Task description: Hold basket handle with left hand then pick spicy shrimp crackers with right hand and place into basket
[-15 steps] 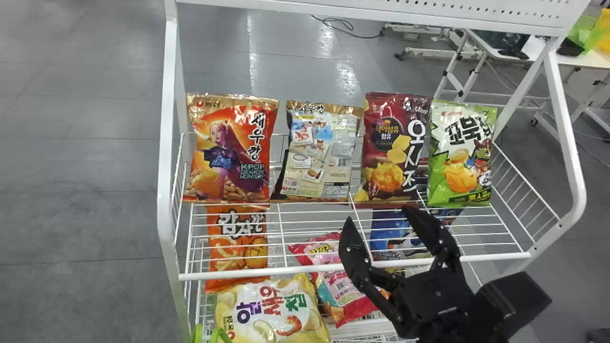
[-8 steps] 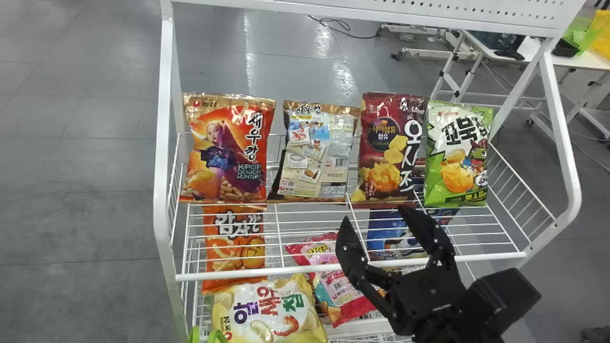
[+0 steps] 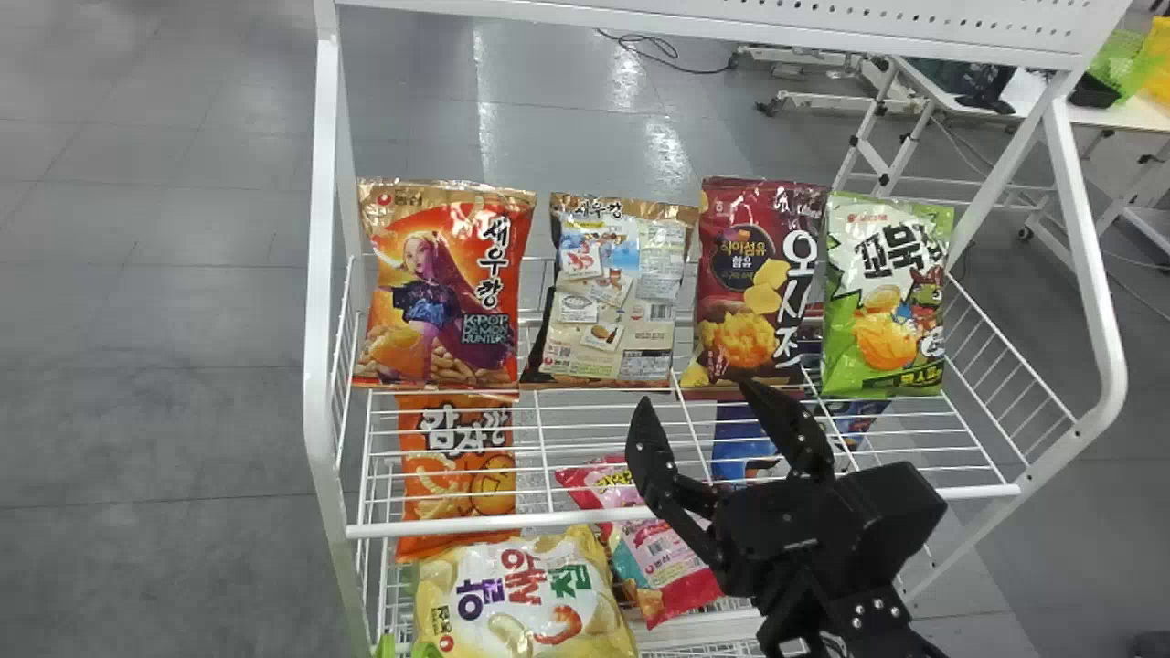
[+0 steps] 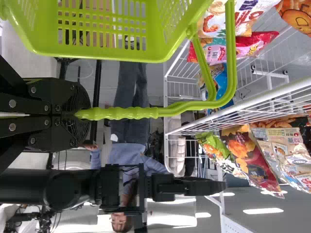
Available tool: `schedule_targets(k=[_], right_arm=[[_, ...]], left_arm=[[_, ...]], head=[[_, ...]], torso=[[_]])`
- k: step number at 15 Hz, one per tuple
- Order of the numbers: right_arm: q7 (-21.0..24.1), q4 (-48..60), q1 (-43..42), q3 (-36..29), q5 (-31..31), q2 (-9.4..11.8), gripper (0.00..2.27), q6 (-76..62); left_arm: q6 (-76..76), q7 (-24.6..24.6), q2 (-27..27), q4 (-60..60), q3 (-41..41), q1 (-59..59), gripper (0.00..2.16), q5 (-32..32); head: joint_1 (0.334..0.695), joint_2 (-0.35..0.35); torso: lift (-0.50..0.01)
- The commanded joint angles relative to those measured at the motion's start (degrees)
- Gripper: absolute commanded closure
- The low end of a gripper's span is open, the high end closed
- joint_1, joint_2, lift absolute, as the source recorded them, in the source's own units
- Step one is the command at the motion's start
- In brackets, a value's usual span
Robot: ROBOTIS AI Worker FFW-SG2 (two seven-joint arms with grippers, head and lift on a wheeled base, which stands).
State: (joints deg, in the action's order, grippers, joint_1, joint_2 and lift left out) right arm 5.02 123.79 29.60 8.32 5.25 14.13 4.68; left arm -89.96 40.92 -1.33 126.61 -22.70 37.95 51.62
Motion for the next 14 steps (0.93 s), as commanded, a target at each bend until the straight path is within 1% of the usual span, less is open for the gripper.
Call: schedule_targets(k=[1, 6, 10, 11, 14], right_arm=[[0.0, -1.7, -2.4, 0.1, -0.6, -1.2, 0.15, 1.4], [0.0, -5.7, -9.2, 0.7, -1.3, -2.7, 0.15, 6.4], [0.0, -9.0, -14.1, 1.1, -1.4, -3.3, 0.15, 9.2], [0.0, -9.9, -15.5, 1.4, -1.5, -3.8, 0.15, 9.9], [0.0, -12.7, -19.1, 2.5, -1.4, -4.2, 0.15, 10.8]], left_arm=[[-0.1, 0.0, -0.7, -0.1, 0.4, 0.0, 1.90, 0.1], [-0.1, -0.4, -1.7, -0.2, 1.7, 0.0, 1.90, 0.0], [-0.1, -0.8, -2.4, -0.4, 2.0, 0.2, 1.90, -0.1], [-0.1, -0.8, -2.4, -0.4, 2.0, 0.3, 1.90, -0.1], [-0.1, -0.9, -2.4, -0.4, 2.2, 0.3, 1.90, -0.2]], head=[[0.695, -0.188], [0.695, -0.178], [0.695, -0.179], [0.695, -0.178], [0.695, -0.163]], torso=[[-0.037], [-0.037], [-0.037], [-0.037], [-0.037]])
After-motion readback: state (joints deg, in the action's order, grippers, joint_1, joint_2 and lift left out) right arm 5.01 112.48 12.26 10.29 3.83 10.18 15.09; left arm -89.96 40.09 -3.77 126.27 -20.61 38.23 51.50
